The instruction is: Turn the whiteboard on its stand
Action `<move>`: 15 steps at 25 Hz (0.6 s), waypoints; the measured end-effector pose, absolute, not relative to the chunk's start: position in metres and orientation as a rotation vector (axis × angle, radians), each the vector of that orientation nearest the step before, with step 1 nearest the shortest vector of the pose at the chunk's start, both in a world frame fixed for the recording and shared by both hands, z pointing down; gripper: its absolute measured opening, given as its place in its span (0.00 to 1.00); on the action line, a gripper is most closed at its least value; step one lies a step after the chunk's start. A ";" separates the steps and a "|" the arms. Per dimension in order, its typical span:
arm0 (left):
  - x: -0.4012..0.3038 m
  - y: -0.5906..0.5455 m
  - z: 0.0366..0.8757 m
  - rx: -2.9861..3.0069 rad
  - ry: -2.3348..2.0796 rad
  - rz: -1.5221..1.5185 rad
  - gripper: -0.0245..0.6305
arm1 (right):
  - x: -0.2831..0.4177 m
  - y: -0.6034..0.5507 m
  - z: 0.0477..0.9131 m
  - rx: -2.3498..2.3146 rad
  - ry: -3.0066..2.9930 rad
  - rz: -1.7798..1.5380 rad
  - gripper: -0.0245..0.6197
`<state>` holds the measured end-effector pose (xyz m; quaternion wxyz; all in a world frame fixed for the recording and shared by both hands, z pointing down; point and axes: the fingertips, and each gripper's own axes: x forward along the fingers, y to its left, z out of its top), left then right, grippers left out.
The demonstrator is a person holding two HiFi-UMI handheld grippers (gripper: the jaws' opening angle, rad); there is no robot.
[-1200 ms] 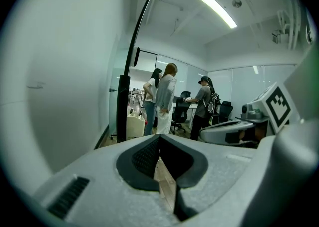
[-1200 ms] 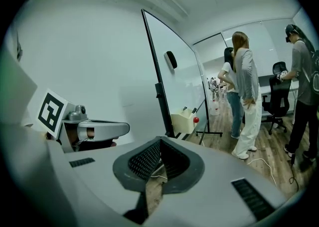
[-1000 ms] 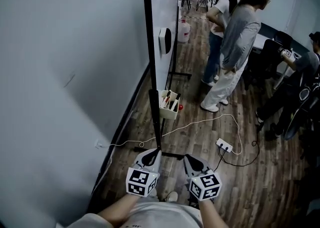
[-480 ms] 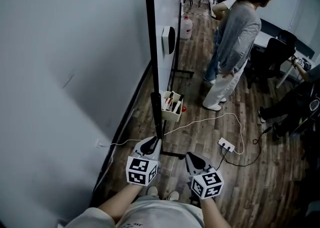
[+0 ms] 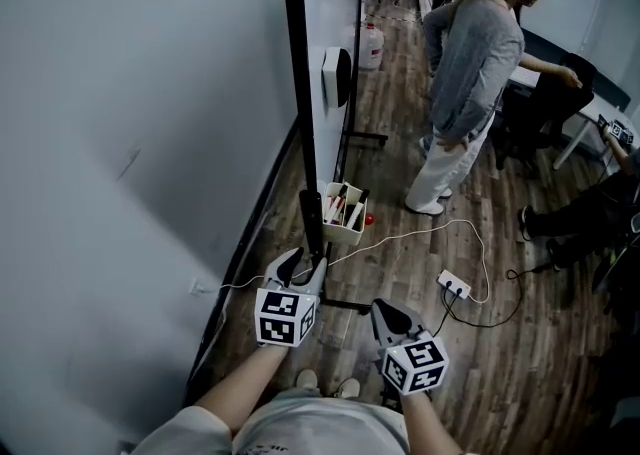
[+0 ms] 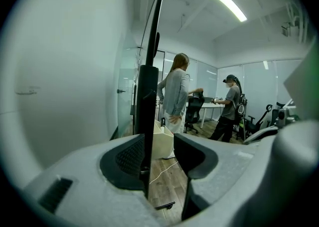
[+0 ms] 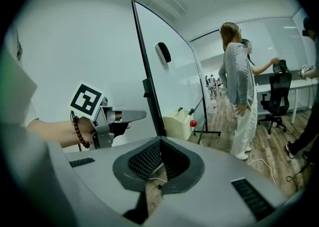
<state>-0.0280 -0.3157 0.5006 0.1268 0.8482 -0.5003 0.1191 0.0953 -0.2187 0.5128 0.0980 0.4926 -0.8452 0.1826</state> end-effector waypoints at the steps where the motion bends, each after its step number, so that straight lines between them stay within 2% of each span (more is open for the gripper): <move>1: -0.028 -0.321 0.501 2.467 -1.461 0.346 0.33 | 0.095 -0.221 0.514 1.458 -2.499 0.543 0.05; 7: -0.031 -0.350 0.505 2.460 -1.480 0.361 0.39 | 0.090 -0.235 0.520 1.459 -2.481 0.553 0.05; 15: -0.027 -0.381 0.512 2.453 -1.491 0.378 0.41 | 0.088 -0.244 0.523 1.476 -2.465 0.570 0.05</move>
